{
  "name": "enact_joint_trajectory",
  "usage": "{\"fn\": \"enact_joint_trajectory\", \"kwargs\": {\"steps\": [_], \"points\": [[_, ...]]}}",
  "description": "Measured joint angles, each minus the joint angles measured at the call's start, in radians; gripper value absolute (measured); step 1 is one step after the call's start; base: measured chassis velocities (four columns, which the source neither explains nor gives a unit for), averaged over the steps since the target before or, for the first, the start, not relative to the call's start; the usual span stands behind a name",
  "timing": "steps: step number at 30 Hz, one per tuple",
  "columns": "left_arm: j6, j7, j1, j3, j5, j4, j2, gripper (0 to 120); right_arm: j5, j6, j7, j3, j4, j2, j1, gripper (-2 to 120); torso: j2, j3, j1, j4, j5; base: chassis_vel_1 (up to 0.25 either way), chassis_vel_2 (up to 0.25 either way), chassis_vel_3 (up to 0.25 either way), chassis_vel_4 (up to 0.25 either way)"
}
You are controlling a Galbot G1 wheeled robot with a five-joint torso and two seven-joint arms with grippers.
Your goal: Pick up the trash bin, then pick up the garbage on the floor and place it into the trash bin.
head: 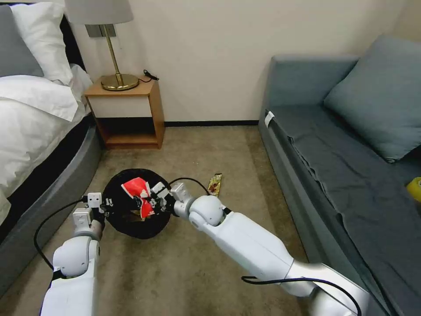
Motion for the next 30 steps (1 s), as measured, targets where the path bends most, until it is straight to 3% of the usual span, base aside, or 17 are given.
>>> {"fn": "enact_joint_trajectory", "kwargs": {"steps": [1, 2, 6, 9, 14, 22, 30], "points": [[0.0, 0.0, 0.0, 0.0, 0.0, 0.0, 0.0, 1, -0.001, 0.0, 0.001, -0.001, 0.0, 0.0, -0.001, 16, 0.0, 0.0, 0.0, 0.0, 0.0001, 0.0, 0.0, 0.0, 0.0], [0.0, -0.001, -0.004, 0.0, 0.002, 0.004, -0.003, 1, -0.016, 0.009, 0.007, -0.01, 0.0, 0.001, -0.006, 25, 0.0, 0.0, 0.0, 0.0, 0.0, 0.0, 0.0, 0.0, 0.0], [0.001, -0.002, -0.009, 0.001, 0.006, 0.009, -0.007, 1, -0.03, 0.016, 0.009, -0.014, -0.001, 0.001, -0.009, 35, 0.0, 0.0, 0.0, 0.0, 0.0001, 0.0, 0.0, 0.0, 0.0], [0.004, -0.003, -0.016, 0.007, 0.012, 0.013, -0.016, 1, -0.041, 0.024, 0.012, -0.014, -0.005, 0.002, -0.012, 50, 0.0, 0.0, 0.0, 0.0, 0.0, 0.0, 0.0, 0.0, 0.0], [0.004, -0.005, -0.02, 0.009, 0.015, 0.016, -0.019, 1, -0.041, 0.024, 0.012, -0.011, 0.012, -0.011, -0.007, 65, 0.0, 0.0, 0.0, -0.0001, 0.0001, 0.0, 0.0, 0.0, 0.0], [0.005, -0.008, -0.025, 0.007, 0.016, 0.024, -0.019, 1, -0.01, 0.025, 0.009, 0.088, 0.049, -0.057, 0.033, 96, 0.0, 0.0, 0.0, -0.0001, 0.0002, 0.0, 0.0, 0.0, 0.0], [0.005, -0.01, -0.03, -0.005, 0.011, 0.032, -0.01, 1, 0.031, 0.032, 0.039, 0.215, 0.004, -0.096, 0.06, 100, 0.0, 0.0, 0.0, -0.0001, 0.0003, 0.0, 0.0, 0.0, 0.0]]}}
